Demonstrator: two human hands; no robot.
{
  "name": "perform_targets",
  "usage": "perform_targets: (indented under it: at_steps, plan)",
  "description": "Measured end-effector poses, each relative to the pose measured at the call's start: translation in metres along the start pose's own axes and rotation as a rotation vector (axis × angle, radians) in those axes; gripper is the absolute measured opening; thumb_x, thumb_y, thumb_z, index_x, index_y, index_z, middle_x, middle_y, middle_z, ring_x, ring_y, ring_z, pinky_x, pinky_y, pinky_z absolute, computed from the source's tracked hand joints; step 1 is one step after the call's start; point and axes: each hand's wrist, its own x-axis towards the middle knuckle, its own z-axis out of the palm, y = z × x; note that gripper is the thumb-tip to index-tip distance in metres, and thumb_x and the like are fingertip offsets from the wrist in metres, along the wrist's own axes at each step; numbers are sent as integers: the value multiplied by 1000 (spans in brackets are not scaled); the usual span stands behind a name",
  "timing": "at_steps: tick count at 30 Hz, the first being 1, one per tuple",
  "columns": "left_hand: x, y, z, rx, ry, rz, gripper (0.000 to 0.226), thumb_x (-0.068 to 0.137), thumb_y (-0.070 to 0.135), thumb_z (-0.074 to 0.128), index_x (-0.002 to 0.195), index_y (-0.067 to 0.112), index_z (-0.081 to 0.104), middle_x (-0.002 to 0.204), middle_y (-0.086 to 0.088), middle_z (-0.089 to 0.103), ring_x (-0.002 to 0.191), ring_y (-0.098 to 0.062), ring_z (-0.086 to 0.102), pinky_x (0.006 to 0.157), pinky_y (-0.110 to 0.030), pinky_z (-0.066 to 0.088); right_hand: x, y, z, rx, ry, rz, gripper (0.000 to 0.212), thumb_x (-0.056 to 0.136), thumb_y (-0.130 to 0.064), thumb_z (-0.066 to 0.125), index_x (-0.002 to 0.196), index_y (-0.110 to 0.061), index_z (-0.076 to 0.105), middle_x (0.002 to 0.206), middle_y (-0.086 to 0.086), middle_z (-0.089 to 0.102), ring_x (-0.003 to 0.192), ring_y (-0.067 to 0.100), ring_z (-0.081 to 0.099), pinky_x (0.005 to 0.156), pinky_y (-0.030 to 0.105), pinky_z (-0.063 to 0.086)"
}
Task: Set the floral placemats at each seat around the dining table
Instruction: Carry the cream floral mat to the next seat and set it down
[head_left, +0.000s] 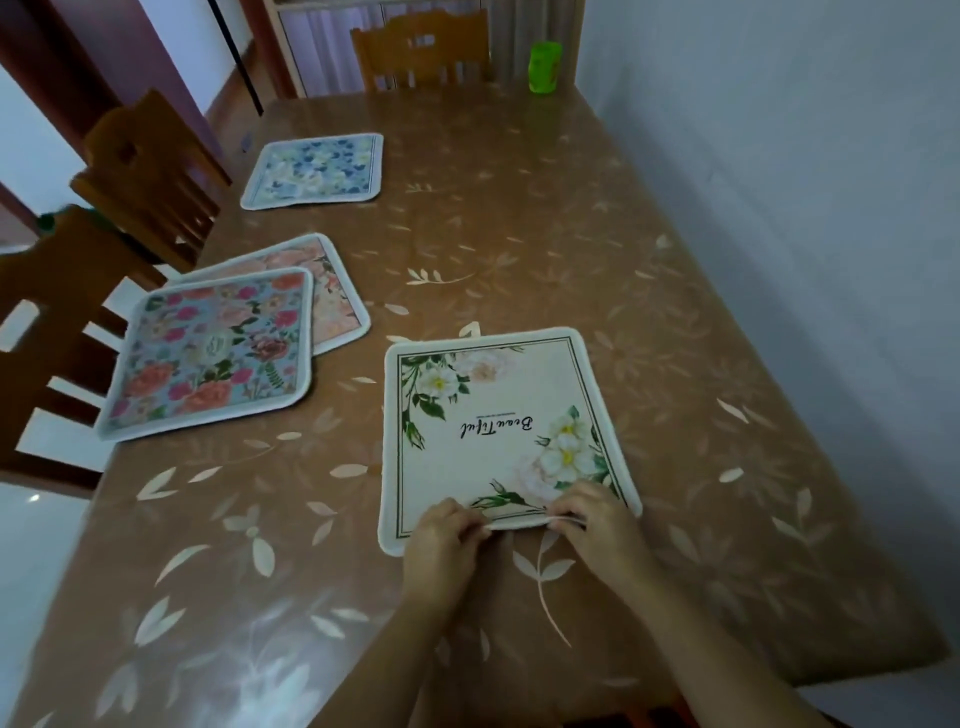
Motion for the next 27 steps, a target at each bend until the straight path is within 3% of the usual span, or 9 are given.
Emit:
perform_targets:
  at_steps: [5,12,21,27]
  plan:
    - [-14,-3,9,19,23,29,9,70,6,75,77,8,72,73,-9,64,76,-28,58,64,-28,41,-10,6,5,-43,-6,-10,9,73,-9,74,81,-6,70,82,7,63,83,20,55,74,16,35]
    - [-23,-5,11,32,4,58,13,66,2,77,77,5,72,73,-11,64,74,-30,60,65,-32,48,-16,7,7,-79,-3,-24,10,72,-5,74,81,-6,71,80,8,63,82,23,56,71,18,37]
    - [-29,-18,-1,49,19,132,18,63,-2,78,77,9,72,79,-5,67,75,-23,63,66,-27,52,-18,4,4,-32,49,-27,10,72,-3,74,81,-5,71,80,8,63,81,20,56,72,22,40]
    - [-31,-34,-12,36,83,107,29,55,-14,75,74,7,72,80,-6,67,82,-8,50,70,-18,42,-16,1,-5,-13,54,-26,10,72,-1,74,81,-4,71,81,8,65,80,19,57,72,20,40]
